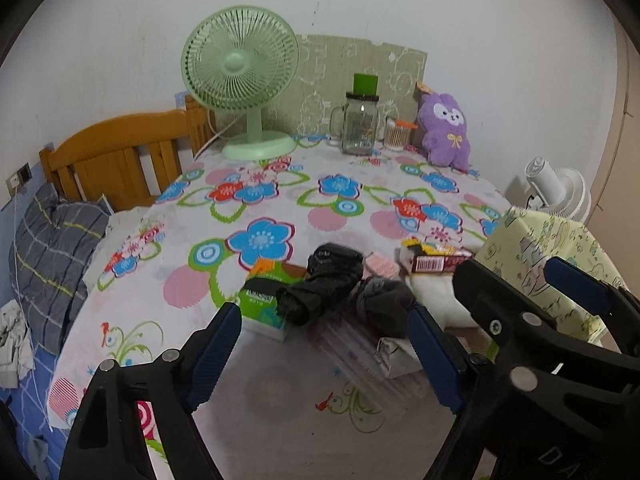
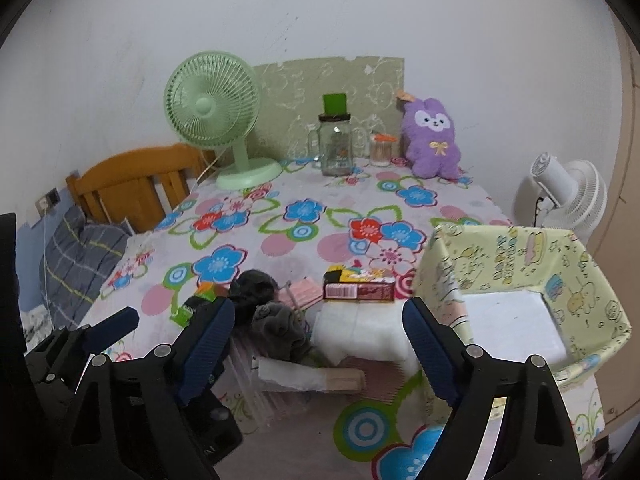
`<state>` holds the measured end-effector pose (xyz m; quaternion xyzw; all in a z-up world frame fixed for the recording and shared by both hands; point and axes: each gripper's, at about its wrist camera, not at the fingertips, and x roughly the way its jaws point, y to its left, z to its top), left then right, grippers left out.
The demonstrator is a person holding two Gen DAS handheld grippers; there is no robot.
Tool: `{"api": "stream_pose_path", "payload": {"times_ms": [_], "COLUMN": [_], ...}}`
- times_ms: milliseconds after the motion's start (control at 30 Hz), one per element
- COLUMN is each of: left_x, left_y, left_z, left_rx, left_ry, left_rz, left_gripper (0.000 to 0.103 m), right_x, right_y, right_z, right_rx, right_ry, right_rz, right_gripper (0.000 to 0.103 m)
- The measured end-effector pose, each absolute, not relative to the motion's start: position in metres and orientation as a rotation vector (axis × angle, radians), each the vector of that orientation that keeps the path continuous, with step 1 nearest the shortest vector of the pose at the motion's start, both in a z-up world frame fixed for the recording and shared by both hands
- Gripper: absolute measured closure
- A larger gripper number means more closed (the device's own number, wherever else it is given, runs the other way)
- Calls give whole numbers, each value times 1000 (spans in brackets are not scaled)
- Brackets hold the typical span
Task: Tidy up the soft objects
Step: 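Move both tools down toward the grey sock and clear straw bag, then close the right gripper on the grey sock while the left gripper closes on the clear straw bag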
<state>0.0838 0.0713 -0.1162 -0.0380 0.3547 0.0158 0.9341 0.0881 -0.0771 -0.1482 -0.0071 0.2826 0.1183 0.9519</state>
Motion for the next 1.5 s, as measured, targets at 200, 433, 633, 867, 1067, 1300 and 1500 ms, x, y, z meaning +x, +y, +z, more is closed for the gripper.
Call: {"api": "stream_pose_path", "payload": {"times_ms": [200,433,633,867,1067,1300,1500], "left_x": [91,101,106,111,114,116,122], "left_y": [77,83,83,82,81,76,68], "left_z": [-133,-152,-161,-169,-171,-170,-170], "left_rx": [-91,-114,-113,-119,-120,-132,-141], "left_ry": [763,809,827,849,852,853,855], "left_rz": [40,45,53,47,49,45,56], "left_gripper": [19,20,21,21,21,26,34], "right_x": [97,112,126,142,149,147,140], "right_y": [-65,-53,-44,-37,-35,-42,-52], "right_z": [-163,-179,-192,-205,-215,-212,-203], "right_rx": [-29,-57,-79,-93,-93,-88,-67], "right_ry": [614,659,698,743,791,773,747], "right_rz": [261,289,305,326,359,348,333], "right_gripper": [18,23,27,39,62,70,70]}}
